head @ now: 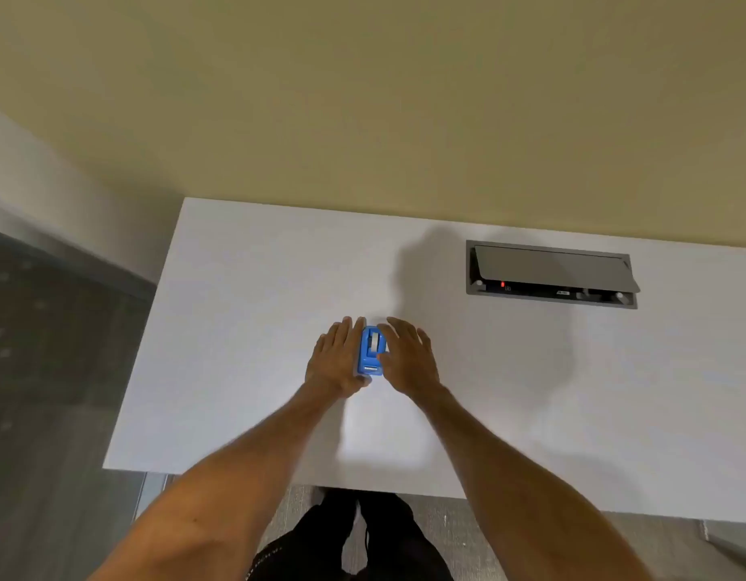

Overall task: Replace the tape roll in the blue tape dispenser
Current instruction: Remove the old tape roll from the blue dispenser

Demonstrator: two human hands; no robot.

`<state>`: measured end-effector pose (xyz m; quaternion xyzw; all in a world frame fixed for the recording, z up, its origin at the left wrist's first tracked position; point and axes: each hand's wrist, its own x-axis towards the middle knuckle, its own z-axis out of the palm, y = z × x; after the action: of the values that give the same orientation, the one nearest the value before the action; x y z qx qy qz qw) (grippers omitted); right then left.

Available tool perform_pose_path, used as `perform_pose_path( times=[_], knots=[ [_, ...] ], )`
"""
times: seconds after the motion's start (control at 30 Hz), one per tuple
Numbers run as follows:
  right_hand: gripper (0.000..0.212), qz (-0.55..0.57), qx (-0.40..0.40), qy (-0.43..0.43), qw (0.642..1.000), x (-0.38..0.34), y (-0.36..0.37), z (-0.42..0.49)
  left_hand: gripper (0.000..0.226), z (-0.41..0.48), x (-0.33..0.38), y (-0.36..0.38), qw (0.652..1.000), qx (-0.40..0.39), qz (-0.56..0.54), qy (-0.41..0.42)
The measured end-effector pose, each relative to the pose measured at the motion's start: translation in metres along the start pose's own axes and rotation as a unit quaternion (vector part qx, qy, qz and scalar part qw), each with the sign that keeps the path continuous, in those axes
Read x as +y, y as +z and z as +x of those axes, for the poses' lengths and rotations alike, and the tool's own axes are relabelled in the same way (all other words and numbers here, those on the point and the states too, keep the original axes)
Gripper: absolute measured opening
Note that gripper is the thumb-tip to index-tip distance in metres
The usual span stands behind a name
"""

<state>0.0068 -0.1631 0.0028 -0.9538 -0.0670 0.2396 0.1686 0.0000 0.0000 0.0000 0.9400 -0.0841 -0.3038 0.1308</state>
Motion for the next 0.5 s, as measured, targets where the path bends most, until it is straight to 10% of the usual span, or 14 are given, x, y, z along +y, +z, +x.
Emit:
perform_pose_path(
  times=[0.5],
  knots=[
    [0.052,-0.005,0.002,0.029,1.0,-0.002,0.009,0.023,0.096,0.015,-0.009,0.011,0.999,-0.03,-0.009,-0.007]
  ],
)
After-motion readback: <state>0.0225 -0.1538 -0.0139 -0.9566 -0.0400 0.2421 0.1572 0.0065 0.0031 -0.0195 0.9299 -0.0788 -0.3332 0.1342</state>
